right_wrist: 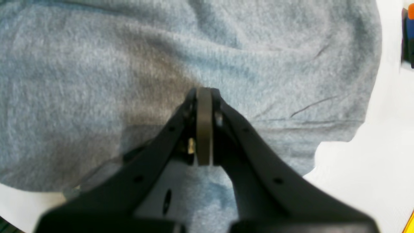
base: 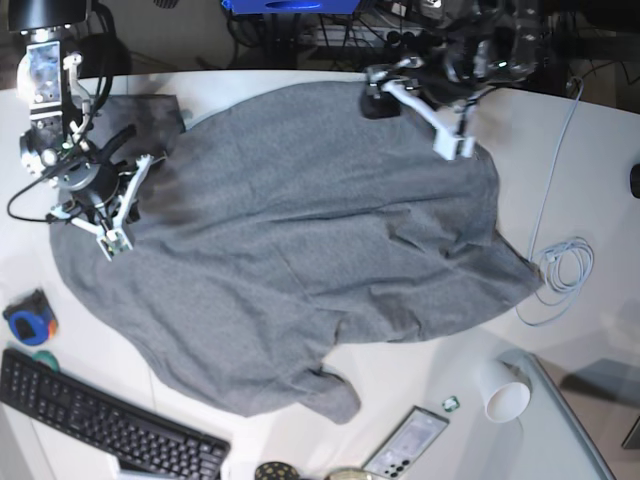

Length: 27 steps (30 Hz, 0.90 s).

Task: Layout the t-shirt on the table in an organized manner, then fold the t-shirt properly
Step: 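Pull the shirt edge with the left gripper toward the table edge, then grasp the shirt fabric in the middle with the left gripper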

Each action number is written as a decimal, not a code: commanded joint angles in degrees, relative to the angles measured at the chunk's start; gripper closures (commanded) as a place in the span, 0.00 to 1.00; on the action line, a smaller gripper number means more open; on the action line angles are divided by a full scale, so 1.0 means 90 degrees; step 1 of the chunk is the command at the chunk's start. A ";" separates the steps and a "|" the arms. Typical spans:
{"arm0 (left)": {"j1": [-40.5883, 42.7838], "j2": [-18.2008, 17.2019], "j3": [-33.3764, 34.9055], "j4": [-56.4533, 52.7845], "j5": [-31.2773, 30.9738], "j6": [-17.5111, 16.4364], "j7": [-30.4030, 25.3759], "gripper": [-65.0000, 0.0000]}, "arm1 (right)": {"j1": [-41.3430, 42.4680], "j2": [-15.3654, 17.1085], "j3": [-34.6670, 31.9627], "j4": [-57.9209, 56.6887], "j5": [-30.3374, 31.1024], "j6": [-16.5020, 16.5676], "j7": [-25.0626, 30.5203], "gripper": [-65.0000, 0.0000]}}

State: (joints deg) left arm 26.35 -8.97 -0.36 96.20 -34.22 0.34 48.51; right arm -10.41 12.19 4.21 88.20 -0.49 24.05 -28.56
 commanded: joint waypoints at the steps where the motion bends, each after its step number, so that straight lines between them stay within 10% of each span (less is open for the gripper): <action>1: -0.0051 -0.0043 0.0084 -0.0086 -0.0042 0.0006 -0.0052 0.15 | 0.0078 0.0067 0.0016 0.0099 0.0030 -0.0021 0.0111 0.99; 4: -0.0149 0.0035 0.0152 -0.0106 -0.0052 0.0026 -0.0052 0.31 | 0.0078 0.0067 0.0055 0.0099 0.0030 -0.0021 0.0111 0.99; 8: -0.0149 -0.0024 -0.0072 0.0471 -0.0042 0.0036 -0.0023 1.00 | 0.0078 0.0097 0.0065 0.0090 0.0030 -0.0021 0.0101 0.99; 15: -0.0823 -0.0239 -0.0492 0.0705 -0.0032 0.0104 0.0964 1.00 | 0.0410 0.0077 0.0016 -0.0760 0.0030 -0.0021 0.0101 0.99; 18: -0.1418 -0.0239 -0.0453 0.0725 -0.0032 0.0758 0.1736 1.00 | 0.0752 0.0097 0.0016 -0.1395 0.0030 -0.0021 0.0101 0.99; 27: -0.3333 -0.0405 0.1588 -0.0574 -0.0032 0.1100 0.1863 1.00 | 0.1553 0.0126 0.0045 -0.2665 0.0020 -0.0021 0.0111 1.00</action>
State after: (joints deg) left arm -3.40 -12.21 14.41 90.15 -34.02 10.48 65.19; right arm 3.16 12.69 4.38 63.88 0.10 24.03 -26.83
